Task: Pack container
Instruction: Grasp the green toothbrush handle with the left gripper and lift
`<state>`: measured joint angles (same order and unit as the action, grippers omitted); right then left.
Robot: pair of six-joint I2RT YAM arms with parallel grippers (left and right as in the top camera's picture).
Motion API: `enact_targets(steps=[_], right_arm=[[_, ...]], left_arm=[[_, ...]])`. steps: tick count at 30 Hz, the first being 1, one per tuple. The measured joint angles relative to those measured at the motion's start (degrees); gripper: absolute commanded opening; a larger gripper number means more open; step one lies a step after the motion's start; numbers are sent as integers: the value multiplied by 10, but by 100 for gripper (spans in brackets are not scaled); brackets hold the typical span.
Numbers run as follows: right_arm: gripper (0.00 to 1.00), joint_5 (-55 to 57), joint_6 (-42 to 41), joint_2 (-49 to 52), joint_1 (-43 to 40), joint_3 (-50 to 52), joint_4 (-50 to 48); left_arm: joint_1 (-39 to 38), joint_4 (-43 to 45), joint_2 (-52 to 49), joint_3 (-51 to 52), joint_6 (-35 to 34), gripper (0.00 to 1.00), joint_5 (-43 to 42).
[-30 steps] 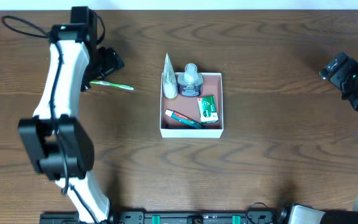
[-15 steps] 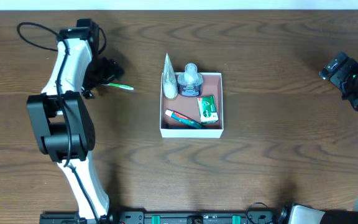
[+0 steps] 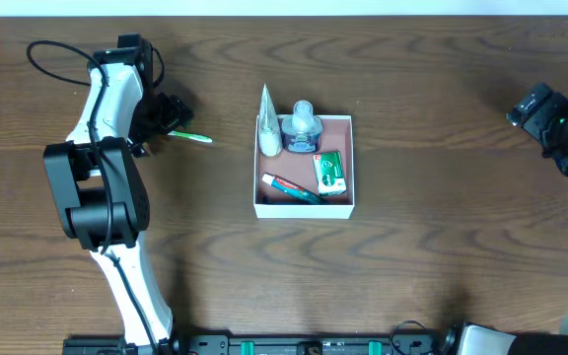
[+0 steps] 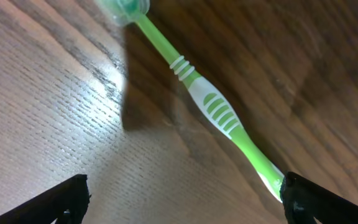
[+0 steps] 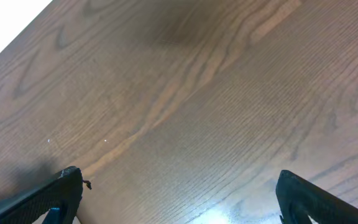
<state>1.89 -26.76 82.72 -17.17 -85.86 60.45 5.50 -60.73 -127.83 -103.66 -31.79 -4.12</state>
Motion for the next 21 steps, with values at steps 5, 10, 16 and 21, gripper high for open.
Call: enact_targets(steps=[5,10,16,21], right_arm=[[99,0,0,0,0,0,0],[99,0,0,0,0,0,0],[99,0,0,0,0,0,0],[99,0,0,0,0,0,0]], left_arm=[[0,11,0,0,0,98,0],[0,12,0,0,-5,98,3],[1,11,0,0,-10,98,5],[7,-3,-12,0,-10,98,7]])
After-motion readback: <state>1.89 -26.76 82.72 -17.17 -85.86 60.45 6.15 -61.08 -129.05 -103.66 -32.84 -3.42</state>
